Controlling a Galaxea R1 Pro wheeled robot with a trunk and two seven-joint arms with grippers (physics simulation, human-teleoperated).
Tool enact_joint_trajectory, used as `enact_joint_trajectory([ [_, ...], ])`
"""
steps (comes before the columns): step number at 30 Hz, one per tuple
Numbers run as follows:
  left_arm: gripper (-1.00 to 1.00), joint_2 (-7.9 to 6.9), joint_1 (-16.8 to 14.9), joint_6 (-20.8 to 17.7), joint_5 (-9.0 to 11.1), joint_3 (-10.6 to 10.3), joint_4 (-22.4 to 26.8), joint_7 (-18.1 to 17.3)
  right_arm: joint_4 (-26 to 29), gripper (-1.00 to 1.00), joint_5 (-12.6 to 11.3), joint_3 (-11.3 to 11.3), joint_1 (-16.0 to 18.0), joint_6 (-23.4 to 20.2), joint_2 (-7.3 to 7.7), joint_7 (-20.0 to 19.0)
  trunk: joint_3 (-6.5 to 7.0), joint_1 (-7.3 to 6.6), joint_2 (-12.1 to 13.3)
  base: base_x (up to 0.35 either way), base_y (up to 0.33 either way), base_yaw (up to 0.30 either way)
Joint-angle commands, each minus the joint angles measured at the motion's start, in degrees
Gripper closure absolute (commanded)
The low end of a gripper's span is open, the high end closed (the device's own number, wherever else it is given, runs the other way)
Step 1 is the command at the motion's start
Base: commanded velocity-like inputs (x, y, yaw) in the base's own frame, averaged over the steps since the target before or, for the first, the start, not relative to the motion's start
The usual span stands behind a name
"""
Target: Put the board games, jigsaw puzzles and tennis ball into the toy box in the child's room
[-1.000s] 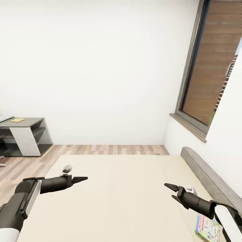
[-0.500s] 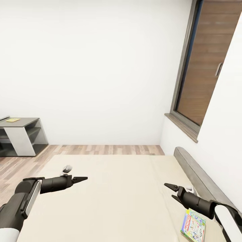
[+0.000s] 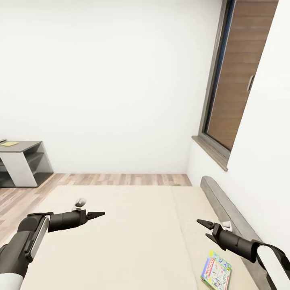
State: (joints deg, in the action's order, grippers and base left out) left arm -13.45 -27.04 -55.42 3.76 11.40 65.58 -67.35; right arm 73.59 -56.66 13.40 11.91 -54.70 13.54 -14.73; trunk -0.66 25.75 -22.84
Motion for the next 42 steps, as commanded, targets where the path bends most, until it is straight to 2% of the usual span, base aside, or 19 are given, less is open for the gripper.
enact_joint_trajectory([
  [1, -1.0, 0.0, 0.0, -0.5, 0.2, 0.0, 0.0, 0.0, 0.0, -1.0, 0.5, 0.1, 0.0, -0.2, -0.01, -0.6, -0.07, 0.03, -0.1, 0.0, -0.13, 0.0],
  [31, -1.0, -0.09, 0.0, -0.5, 0.2, 0.0, 0.0, -0.1, 0.0, -1.0, 0.6, 0.0, 0.0, -0.2, 0.0, -0.6, -0.07, 0.03, -0.1, 0.0, -0.064, 0.0],
  [42, -1.0, -0.09, 0.0, -0.5, 0.2, 0.0, 0.0, -0.1, 0.0, -1.0, 0.6, 0.0, 0.0, -0.2, -0.01, -0.6, -0.07, 0.03, -0.1, 0.0, -0.139, 0.0],
])
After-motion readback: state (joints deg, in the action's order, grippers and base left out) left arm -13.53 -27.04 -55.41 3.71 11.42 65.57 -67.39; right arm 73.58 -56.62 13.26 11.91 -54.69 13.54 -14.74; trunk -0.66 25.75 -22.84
